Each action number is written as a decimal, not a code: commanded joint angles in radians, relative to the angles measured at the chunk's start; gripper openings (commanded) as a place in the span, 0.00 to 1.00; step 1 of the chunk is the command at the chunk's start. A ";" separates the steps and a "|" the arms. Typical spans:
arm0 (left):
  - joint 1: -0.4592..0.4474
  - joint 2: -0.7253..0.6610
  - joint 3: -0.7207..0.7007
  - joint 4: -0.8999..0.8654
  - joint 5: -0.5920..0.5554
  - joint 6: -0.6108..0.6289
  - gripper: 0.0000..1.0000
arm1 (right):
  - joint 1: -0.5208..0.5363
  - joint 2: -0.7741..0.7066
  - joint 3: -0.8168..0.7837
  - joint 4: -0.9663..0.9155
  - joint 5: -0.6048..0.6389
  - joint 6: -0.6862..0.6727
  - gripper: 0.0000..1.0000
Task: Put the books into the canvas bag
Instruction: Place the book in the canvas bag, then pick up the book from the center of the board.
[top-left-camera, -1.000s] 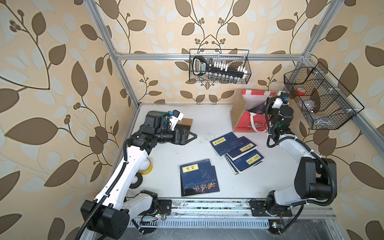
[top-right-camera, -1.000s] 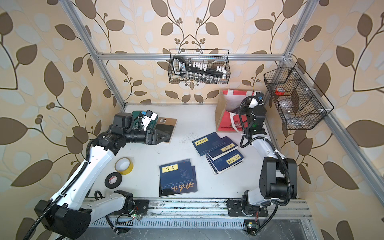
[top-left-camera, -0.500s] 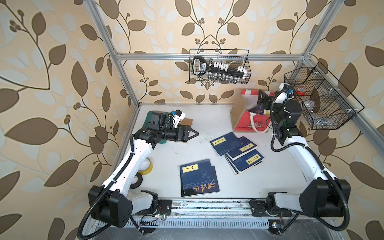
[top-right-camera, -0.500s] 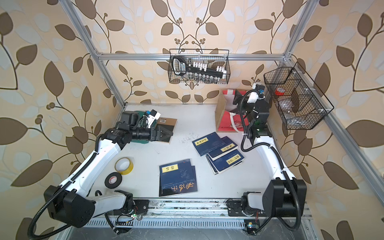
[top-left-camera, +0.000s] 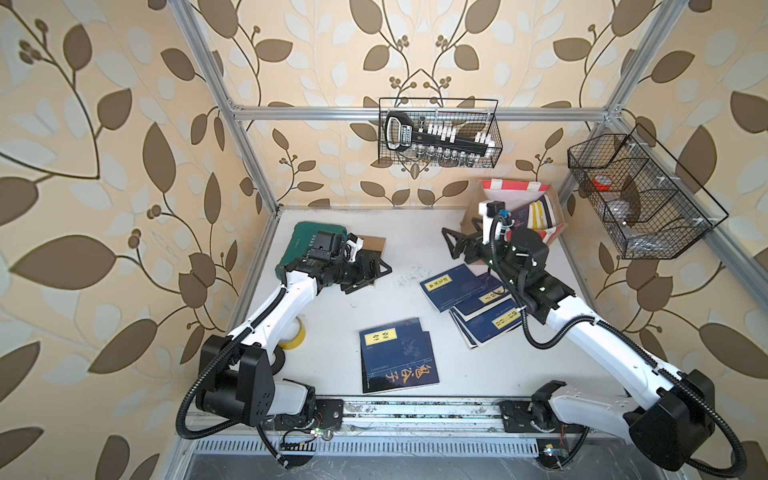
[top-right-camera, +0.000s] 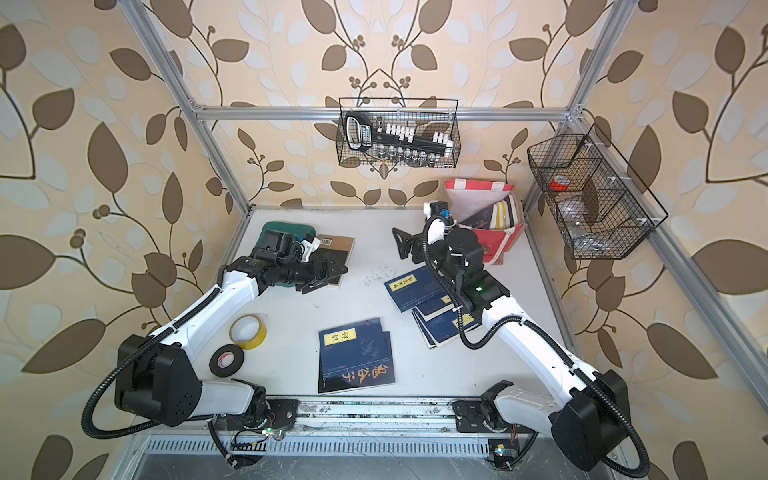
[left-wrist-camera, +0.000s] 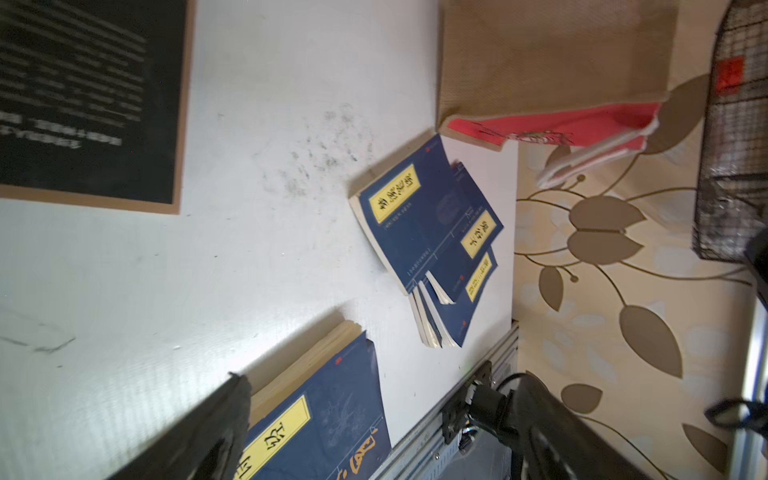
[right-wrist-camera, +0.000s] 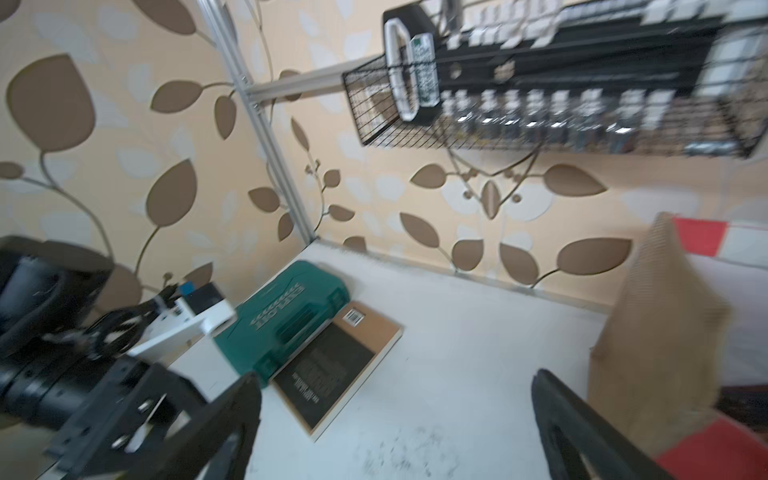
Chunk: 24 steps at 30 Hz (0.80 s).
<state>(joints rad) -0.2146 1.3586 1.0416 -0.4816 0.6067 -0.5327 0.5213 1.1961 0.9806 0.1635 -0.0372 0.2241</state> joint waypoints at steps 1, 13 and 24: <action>0.032 -0.040 -0.004 0.023 -0.177 -0.069 0.99 | 0.052 0.062 -0.003 -0.043 -0.050 0.040 0.98; 0.087 0.134 0.046 0.129 -0.357 -0.109 0.99 | 0.056 0.424 0.133 -0.104 -0.257 0.109 0.98; 0.084 0.315 0.102 0.142 -0.442 -0.194 0.99 | 0.041 0.710 0.336 -0.141 -0.382 0.087 0.98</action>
<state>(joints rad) -0.1299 1.6920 1.1343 -0.3618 0.2161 -0.6781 0.5728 1.8320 1.2247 0.0406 -0.3569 0.3244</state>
